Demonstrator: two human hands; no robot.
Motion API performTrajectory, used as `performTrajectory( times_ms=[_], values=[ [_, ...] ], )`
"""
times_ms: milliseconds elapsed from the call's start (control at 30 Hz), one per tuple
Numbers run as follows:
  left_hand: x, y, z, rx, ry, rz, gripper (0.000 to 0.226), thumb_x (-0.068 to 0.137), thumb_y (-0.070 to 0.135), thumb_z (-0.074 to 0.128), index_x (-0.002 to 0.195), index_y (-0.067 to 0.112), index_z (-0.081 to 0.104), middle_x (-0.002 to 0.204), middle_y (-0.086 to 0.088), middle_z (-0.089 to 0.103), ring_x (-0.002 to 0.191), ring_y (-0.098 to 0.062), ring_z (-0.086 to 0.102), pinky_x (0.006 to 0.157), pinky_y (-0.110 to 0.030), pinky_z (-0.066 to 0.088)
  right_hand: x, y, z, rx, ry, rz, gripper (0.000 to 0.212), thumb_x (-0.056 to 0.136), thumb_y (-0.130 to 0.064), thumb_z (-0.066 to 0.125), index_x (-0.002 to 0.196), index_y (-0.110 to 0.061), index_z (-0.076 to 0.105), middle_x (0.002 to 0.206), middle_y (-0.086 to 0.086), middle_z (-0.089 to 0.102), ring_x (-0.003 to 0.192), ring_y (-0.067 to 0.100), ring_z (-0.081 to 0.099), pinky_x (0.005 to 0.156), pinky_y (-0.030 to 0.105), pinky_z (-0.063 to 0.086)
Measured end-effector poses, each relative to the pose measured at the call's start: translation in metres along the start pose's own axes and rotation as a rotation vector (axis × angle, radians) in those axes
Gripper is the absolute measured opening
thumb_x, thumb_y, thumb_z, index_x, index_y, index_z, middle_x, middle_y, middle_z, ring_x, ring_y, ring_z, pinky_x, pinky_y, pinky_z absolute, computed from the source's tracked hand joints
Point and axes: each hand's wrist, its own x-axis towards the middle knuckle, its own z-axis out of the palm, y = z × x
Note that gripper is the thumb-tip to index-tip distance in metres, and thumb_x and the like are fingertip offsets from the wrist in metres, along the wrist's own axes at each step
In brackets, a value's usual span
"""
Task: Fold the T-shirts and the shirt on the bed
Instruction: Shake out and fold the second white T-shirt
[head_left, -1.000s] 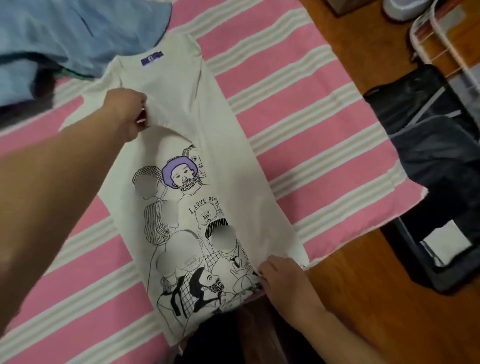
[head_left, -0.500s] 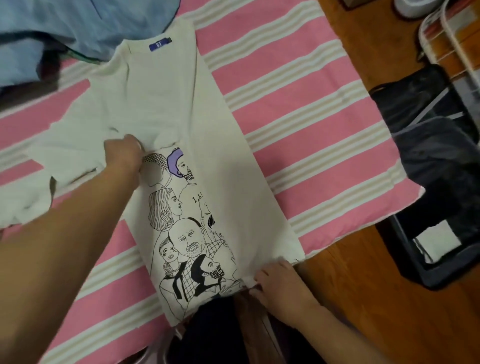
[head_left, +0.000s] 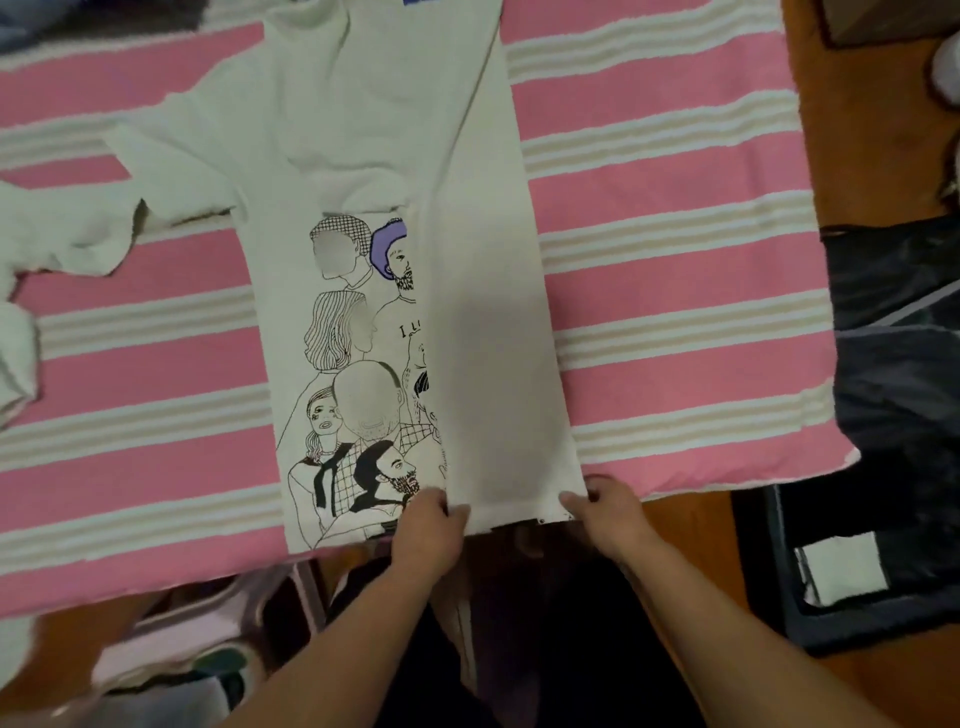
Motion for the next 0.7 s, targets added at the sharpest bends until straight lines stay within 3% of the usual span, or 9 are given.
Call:
performTrajectory(
  times_ms=[67, 133, 267, 333, 367, 433, 467, 567, 700],
  values=[
    [-0.002, -0.003, -0.001, 0.038, -0.005, -0.023, 0.034, 0.099, 0.037, 0.061, 0.072, 0.019, 0.048, 0.075, 0.002, 0.055, 0.082, -0.023, 0.06, 0.07, -0.03, 0.041, 0.0, 0.003, -0.004, -0.022, -0.016, 0.065, 0.02, 0.097, -0.035, 0.066, 0.099, -0.015, 0.068, 0.098, 0.0, 0.068, 0.092, 0.021, 0.064, 0.084, 0.033, 0.051],
    [-0.004, -0.004, 0.0, 0.116, -0.019, -0.023, 0.029, 0.099, 0.043, 0.057, 0.081, 0.02, 0.054, 0.084, 0.001, 0.061, 0.092, -0.025, 0.065, 0.08, -0.033, 0.049, 0.003, 0.0, -0.006, -0.265, -0.016, 0.055, 0.022, 0.098, -0.037, 0.063, 0.089, -0.017, 0.064, 0.09, 0.0, 0.066, 0.087, 0.021, 0.063, 0.083, 0.034, 0.052],
    [0.006, 0.002, -0.014, 0.35, -0.145, -0.027, 0.028, 0.097, 0.034, 0.043, 0.113, 0.02, 0.062, 0.113, -0.006, 0.065, 0.105, -0.031, 0.065, 0.079, -0.037, 0.046, 0.006, -0.042, -0.025, -0.74, 0.014, -0.05, 0.009, 0.098, -0.03, 0.054, 0.095, -0.027, 0.061, 0.092, -0.004, 0.068, 0.083, 0.015, 0.065, 0.079, 0.033, 0.058],
    [0.022, 0.02, -0.042, 0.235, -0.338, -0.048, 0.028, 0.097, 0.017, 0.05, 0.121, 0.006, 0.057, 0.119, -0.018, 0.058, 0.098, -0.034, 0.066, 0.074, -0.039, 0.048, 0.015, -0.086, -0.039, -0.837, 0.045, -0.117, 0.017, 0.093, -0.021, 0.051, 0.104, -0.028, 0.062, 0.1, -0.001, 0.07, 0.084, 0.02, 0.064, 0.077, 0.032, 0.055],
    [0.031, 0.037, -0.064, 0.137, -0.384, -0.062, 0.019, 0.097, 0.014, 0.053, 0.112, 0.003, 0.058, 0.105, -0.019, 0.061, 0.083, -0.028, 0.067, 0.07, -0.037, 0.049, 0.022, -0.114, -0.046, -0.86, 0.088, -0.171, 0.023, 0.092, -0.018, 0.049, 0.107, -0.026, 0.064, 0.103, 0.001, 0.069, 0.084, 0.023, 0.062, 0.074, 0.031, 0.051],
    [0.047, 0.074, -0.119, -0.078, -0.218, -0.019, 0.019, 0.101, 0.021, 0.052, 0.093, 0.007, 0.061, 0.076, -0.009, 0.065, 0.055, -0.016, 0.06, 0.057, -0.028, 0.047, 0.038, -0.183, -0.059, -0.82, 0.208, -0.304, 0.022, 0.094, -0.016, 0.046, 0.104, -0.018, 0.065, 0.099, 0.005, 0.066, 0.088, 0.028, 0.062, 0.07, 0.03, 0.043],
    [0.058, 0.09, -0.149, -0.135, -0.061, 0.0, 0.023, 0.102, 0.023, 0.051, 0.092, 0.007, 0.064, 0.077, -0.01, 0.068, 0.055, -0.016, 0.06, 0.055, -0.026, 0.047, 0.047, -0.218, -0.064, -0.764, 0.271, -0.391, 0.02, 0.096, -0.016, 0.045, 0.103, -0.015, 0.064, 0.097, 0.006, 0.064, 0.089, 0.029, 0.061, 0.07, 0.031, 0.041],
    [0.106, 0.123, -0.227, -0.257, 0.334, 0.12, 0.017, 0.099, 0.023, 0.051, 0.097, 0.011, 0.062, 0.096, -0.013, 0.069, 0.079, -0.025, 0.063, 0.071, -0.036, 0.051, 0.075, -0.312, -0.068, -0.539, 0.342, -0.626, 0.025, 0.098, -0.014, 0.045, 0.117, -0.011, 0.061, 0.112, 0.009, 0.059, 0.091, 0.025, 0.053, 0.074, 0.033, 0.04],
    [0.19, 0.162, -0.299, -0.219, 0.554, 0.197, 0.039, 0.095, 0.03, 0.058, 0.126, 0.008, 0.05, 0.12, -0.013, 0.057, 0.1, -0.03, 0.058, 0.078, -0.037, 0.047, 0.117, -0.396, -0.074, -0.453, 0.387, -0.732, 0.038, 0.097, -0.006, 0.044, 0.134, -0.01, 0.051, 0.129, 0.012, 0.048, 0.101, 0.028, 0.053, 0.079, 0.031, 0.039]
  ],
)
